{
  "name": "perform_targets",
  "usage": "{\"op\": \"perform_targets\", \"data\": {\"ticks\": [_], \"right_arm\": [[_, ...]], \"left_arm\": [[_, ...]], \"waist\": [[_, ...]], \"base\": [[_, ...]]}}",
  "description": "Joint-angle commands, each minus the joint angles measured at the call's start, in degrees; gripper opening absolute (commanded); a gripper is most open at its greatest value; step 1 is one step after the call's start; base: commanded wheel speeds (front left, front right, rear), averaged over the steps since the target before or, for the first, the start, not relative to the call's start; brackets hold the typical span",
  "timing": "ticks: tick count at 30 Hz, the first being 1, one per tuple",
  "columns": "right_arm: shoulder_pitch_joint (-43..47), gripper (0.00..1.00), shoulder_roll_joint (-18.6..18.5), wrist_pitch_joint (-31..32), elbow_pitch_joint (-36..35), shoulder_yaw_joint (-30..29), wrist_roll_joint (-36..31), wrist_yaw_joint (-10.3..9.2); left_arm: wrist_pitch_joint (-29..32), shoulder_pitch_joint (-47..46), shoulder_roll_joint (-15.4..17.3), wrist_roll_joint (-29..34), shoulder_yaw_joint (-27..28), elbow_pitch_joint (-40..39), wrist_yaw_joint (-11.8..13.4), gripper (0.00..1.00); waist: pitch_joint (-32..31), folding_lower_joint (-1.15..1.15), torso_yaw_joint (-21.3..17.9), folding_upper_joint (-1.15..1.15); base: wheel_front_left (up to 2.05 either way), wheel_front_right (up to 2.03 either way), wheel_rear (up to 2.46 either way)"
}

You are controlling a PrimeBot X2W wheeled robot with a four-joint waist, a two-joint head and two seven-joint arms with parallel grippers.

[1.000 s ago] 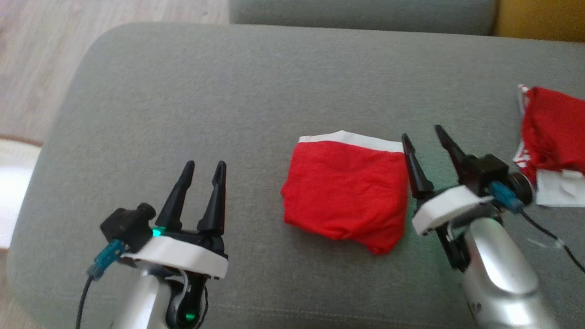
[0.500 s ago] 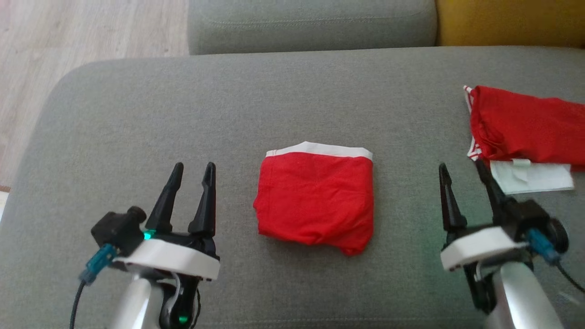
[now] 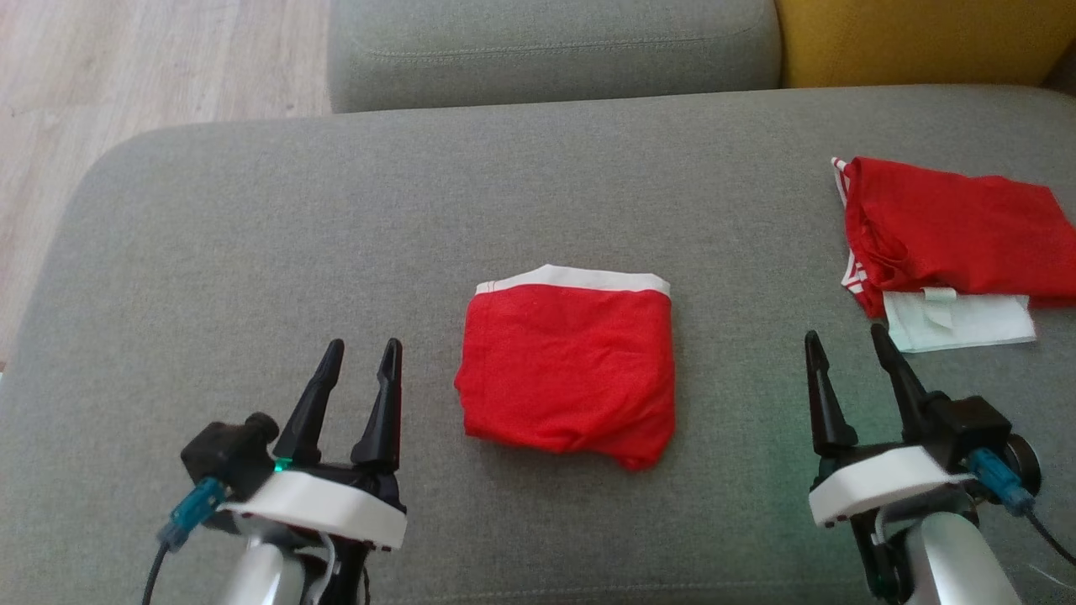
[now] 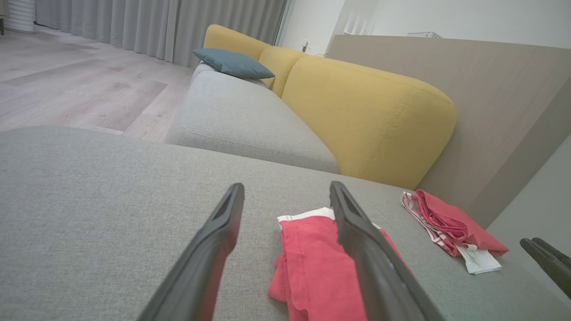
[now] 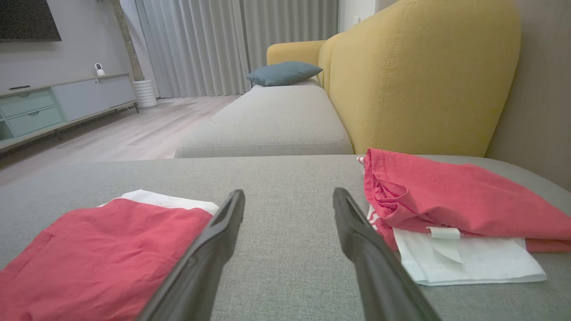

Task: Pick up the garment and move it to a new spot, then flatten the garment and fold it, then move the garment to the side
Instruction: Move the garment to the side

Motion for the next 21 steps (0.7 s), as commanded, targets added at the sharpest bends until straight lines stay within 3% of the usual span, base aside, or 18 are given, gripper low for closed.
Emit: {"op": "perform_targets", "data": {"ticks": [1,11,21], "right_arm": [[-1.4,1.00,-0.1,-0.1,-2.1,1.1,0.4,-0.03],[-1.9,1.00,-0.1,4.8,-0.8,6.1,5.6,-0.03],[-5.4,1.00,-0.1,8.9,6.5,11.2,16.8,-0.03]], "left_arm": [[-0.3,-2.1,0.2,0.4,1.8,-2.0,-0.1,1.00],[-0.3,-3.1,0.2,0.3,0.1,-1.4,-0.4,1.00],[-0.3,-4.6,0.2,0.6,-2.1,-0.6,-0.5,1.00]], "waist": [[0.1,0.00,0.1,0.00],[2.6,0.00,2.9,0.00],[5.7,0.00,8.8,0.00]], "base": [[0.00,0.00,0.00],[0.00,0.00,0.00],[0.00,0.00,0.00]]}}
